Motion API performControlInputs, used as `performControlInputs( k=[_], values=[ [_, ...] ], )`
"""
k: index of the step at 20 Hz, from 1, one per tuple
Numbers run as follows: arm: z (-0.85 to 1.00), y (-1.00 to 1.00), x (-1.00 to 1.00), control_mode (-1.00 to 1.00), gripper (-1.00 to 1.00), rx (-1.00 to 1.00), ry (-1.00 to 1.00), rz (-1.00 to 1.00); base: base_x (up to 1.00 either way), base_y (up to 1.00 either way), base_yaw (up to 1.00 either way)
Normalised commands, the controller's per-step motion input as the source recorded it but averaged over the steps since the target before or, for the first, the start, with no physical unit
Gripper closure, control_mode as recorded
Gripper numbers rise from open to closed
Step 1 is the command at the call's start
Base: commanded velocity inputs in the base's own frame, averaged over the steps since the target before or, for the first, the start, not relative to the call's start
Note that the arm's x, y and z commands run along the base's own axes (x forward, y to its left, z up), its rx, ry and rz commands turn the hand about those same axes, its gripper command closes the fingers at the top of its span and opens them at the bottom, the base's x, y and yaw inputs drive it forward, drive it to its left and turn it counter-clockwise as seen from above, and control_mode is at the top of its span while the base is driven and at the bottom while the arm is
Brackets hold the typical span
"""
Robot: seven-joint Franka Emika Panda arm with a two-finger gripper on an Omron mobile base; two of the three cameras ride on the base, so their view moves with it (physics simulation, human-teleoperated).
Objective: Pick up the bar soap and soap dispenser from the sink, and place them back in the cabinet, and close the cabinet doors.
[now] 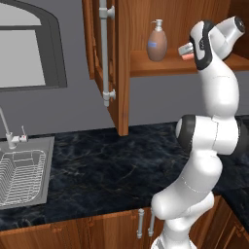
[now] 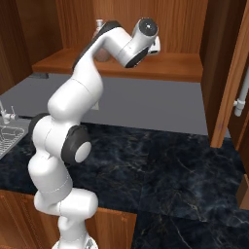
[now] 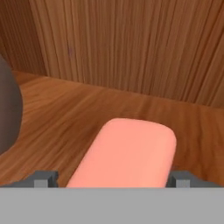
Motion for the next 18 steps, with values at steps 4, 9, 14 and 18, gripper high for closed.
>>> performControlInputs(
  k=[4,9,14,18],
  values=[
    [0.10,-0.03,0.00,-1.00,-1.00,0.00,0.00,-0.06,0.00,0.00,0.00],
    [0.15,-0.06,0.03,-1.00,-1.00,0.00,0.00,-0.08,0.00,0.00,0.00],
    [0.15,-0.06,0.01,-1.00,-1.00,-0.01,0.00,-0.10,0.00,0.00,0.00],
    [0.12,-0.05,-0.19,-1.00,-1.00,0.00,-0.02,-0.12,0.00,0.00,0.00]
  ],
)
